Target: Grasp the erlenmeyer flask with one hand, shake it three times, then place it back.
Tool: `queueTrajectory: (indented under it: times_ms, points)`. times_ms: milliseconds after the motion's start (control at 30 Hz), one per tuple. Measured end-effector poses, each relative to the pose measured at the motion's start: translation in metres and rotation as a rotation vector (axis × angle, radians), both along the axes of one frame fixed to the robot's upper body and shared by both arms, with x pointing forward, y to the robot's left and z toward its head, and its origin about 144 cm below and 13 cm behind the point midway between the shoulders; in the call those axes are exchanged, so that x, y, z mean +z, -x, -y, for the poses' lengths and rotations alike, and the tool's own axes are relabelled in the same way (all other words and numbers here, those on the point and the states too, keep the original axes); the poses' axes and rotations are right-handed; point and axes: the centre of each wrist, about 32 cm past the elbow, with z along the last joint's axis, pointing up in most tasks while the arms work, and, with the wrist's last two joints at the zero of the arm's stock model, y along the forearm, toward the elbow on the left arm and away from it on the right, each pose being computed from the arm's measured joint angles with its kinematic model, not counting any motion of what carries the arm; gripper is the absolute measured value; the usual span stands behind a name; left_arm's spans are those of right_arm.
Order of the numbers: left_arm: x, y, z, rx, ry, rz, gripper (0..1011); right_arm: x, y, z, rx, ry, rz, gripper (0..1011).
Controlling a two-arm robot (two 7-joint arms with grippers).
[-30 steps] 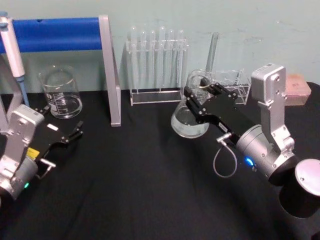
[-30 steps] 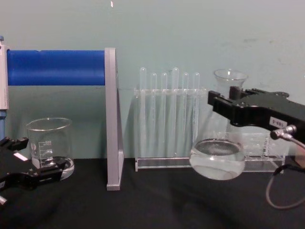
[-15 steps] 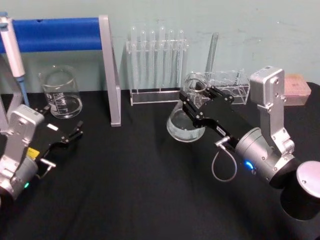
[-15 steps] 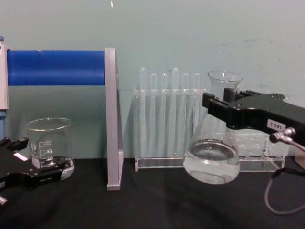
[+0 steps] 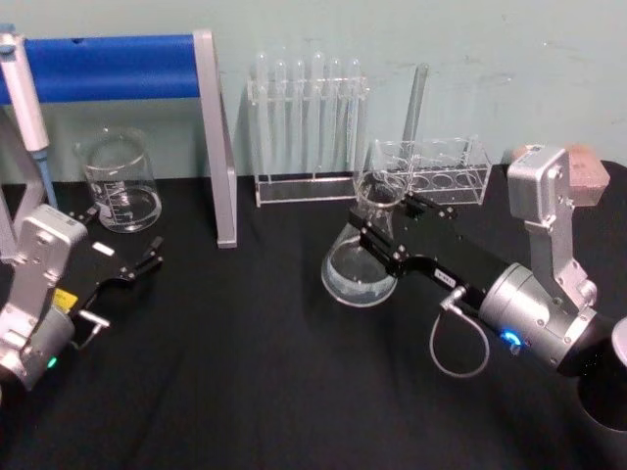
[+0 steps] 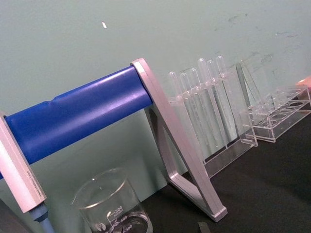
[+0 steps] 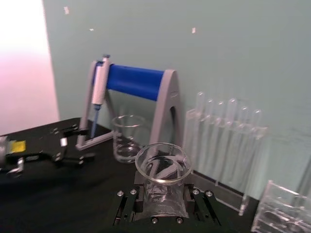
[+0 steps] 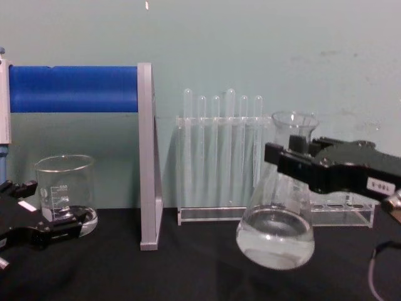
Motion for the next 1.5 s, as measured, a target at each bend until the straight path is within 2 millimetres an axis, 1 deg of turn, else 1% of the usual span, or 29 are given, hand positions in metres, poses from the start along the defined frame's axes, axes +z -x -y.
queueTrajectory:
  times_ms: [267, 600, 1233, 1500]
  points:
    - [0.000, 0.000, 0.000, 0.000, 0.000, 0.000, 1001, -0.011, -0.002, 0.015, 0.075, 0.018, -0.025, 449]
    - [0.000, 0.000, 0.000, 0.000, 0.000, 0.000, 1001, -0.020, -0.004, 0.024, 0.156, 0.028, -0.052, 449]
    - [0.000, 0.000, 0.000, 0.000, 0.000, 0.000, 1001, -0.026, -0.008, 0.027, 0.232, 0.062, -0.077, 449]
    - [0.000, 0.000, 0.000, 0.000, 0.000, 0.000, 1001, -0.032, -0.013, 0.030, 0.261, 0.048, -0.081, 449]
